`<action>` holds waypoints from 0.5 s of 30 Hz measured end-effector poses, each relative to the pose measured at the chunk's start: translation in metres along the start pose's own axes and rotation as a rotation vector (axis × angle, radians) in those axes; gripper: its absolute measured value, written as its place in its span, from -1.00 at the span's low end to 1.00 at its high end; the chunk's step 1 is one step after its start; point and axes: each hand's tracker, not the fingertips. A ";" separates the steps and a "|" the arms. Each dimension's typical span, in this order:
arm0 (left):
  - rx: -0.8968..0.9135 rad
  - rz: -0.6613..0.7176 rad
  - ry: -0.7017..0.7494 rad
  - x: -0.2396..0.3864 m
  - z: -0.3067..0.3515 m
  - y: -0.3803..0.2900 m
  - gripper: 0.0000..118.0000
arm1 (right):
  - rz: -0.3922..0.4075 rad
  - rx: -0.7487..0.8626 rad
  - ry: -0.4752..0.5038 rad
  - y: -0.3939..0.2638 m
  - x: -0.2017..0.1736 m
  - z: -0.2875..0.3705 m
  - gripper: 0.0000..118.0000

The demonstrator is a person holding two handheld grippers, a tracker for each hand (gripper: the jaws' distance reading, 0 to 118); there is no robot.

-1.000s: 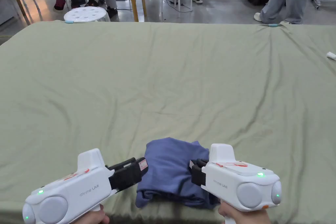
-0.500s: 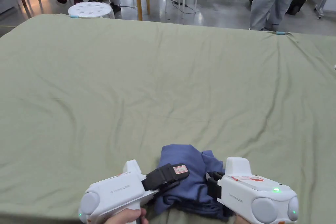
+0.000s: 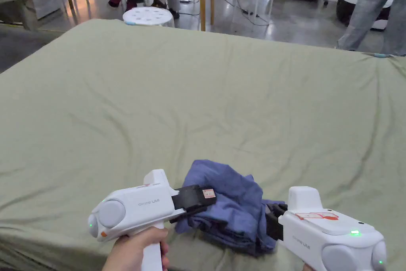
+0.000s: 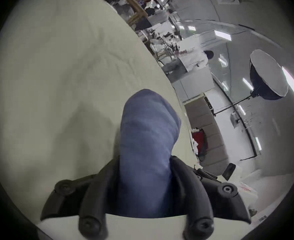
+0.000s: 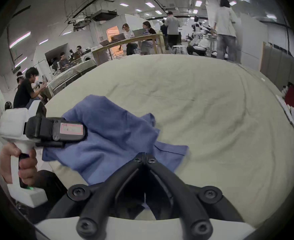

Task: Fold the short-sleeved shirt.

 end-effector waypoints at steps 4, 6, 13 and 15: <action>0.058 0.004 0.062 -0.034 0.048 0.054 -0.50 | 0.051 0.011 0.040 0.023 -0.044 -0.013 -1.00; 0.080 0.016 0.091 -0.051 0.070 0.063 -0.50 | 0.073 0.012 0.056 0.032 -0.066 -0.025 -1.00; 0.131 0.037 0.175 -0.119 0.147 0.139 -0.50 | 0.151 0.017 0.128 0.065 -0.141 -0.061 -1.00; 0.124 0.015 0.190 -0.135 0.168 0.161 -0.50 | 0.166 0.022 0.149 0.073 -0.161 -0.070 -1.00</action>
